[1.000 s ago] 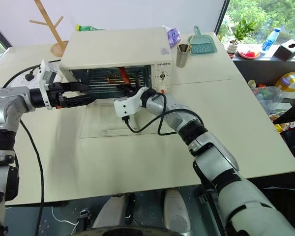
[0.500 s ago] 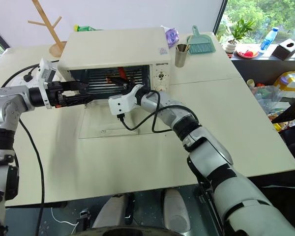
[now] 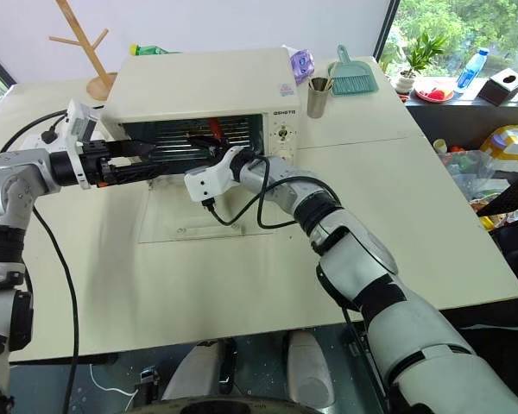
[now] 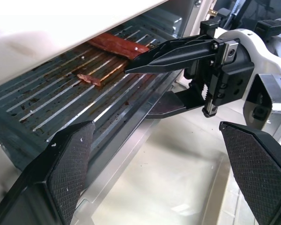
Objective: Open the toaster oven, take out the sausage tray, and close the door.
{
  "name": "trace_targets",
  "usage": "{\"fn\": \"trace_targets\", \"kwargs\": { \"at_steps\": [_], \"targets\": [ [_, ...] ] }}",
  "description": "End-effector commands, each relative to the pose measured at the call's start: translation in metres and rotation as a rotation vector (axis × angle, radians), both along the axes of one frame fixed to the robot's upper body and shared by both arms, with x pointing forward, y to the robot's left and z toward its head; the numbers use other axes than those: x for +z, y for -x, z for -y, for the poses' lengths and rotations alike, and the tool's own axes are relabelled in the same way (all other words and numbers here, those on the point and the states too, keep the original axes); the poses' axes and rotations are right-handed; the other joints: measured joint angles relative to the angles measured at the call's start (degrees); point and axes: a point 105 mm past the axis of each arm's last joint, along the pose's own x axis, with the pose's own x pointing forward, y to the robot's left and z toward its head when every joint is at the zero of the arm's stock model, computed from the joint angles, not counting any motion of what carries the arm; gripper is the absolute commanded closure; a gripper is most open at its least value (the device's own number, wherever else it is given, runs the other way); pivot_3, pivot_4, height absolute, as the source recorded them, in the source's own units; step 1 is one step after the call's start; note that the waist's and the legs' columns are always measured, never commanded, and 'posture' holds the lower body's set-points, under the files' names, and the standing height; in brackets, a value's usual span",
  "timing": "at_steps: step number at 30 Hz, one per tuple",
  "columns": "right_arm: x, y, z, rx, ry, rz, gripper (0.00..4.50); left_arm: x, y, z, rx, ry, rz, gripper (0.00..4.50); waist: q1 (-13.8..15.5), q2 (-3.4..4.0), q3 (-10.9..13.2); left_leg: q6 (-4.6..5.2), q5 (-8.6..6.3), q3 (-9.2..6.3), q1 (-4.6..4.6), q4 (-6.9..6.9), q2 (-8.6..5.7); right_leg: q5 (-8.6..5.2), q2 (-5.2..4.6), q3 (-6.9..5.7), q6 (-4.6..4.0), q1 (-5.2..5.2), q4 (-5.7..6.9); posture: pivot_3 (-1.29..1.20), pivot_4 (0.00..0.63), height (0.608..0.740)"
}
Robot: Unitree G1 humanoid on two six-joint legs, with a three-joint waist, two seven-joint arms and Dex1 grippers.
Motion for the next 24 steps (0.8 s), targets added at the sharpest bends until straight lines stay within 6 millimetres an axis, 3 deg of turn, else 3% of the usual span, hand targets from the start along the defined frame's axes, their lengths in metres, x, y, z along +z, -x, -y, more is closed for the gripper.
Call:
{"fn": "trace_targets", "kwargs": {
  "at_steps": [1, 7, 10, 13, 24],
  "targets": [
    [0.0119, -0.0015, -0.0052, 0.006, -0.001, 0.037, 2.02, 0.022, 0.0021, -0.0038, 0.008, 0.007, 0.08, 0.0, 0.0, 0.0, 0.0, 0.0, 0.0, 0.0, 0.0, 0.0, 0.0, 0.0, 0.0, 0.0, 0.0, 0.0, 0.0, 0.0, 0.15, 0.74],
    [0.0151, -0.0025, -0.0063, 0.005, -0.005, 0.036, 2.02, 0.0224, 0.0019, -0.0042, 0.008, 0.009, 0.079, 0.0, -0.01, 0.0, 0.0, -0.01, 0.0, 0.0, 0.0, 0.0, -0.01, 0.0, 0.0, 0.0, 0.0, 0.0, 0.01, 0.0, 0.15, 0.74],
    [0.0146, -0.0012, -0.0063, 0.013, -0.012, 0.027, 2.84, 0.0241, 0.0017, -0.0049, 0.01, 0.018, 0.078, 0.0, -0.02, 0.0, 0.0, -0.01, 0.0, -0.01, 0.0, 0.0, -0.01, 0.0, 0.0, 0.0, 0.0, 0.0, 0.01, 0.0, 0.15, 0.74],
    [0.0114, 0.001, -0.0063, 0.023, -0.014, 0.017, 4.35, 0.0267, 0.0014, -0.0061, 0.013, 0.027, 0.078, 0.0, -0.05, 0.0, 0.0, -0.01, 0.0, -0.01, 0.0, 0.0, -0.01, 0.0, 0.01, 0.0, 0.0, 0.0, 0.01, 0.0, 0.15, 0.74],
    [0.0121, 0.002, -0.0053, 0.023, -0.029, 0.019, 4.43, 0.0287, -0.0012, -0.0069, 0.014, 0.028, 0.078, 0.0, -0.1, 0.02, 0.01, -0.01, 0.0, 0.0, -0.02, -0.03, -0.01, 0.0, 0.02, 0.0, 0.0, -0.05, 0.01, 0.0, 0.15, 0.74]
  ]
}}
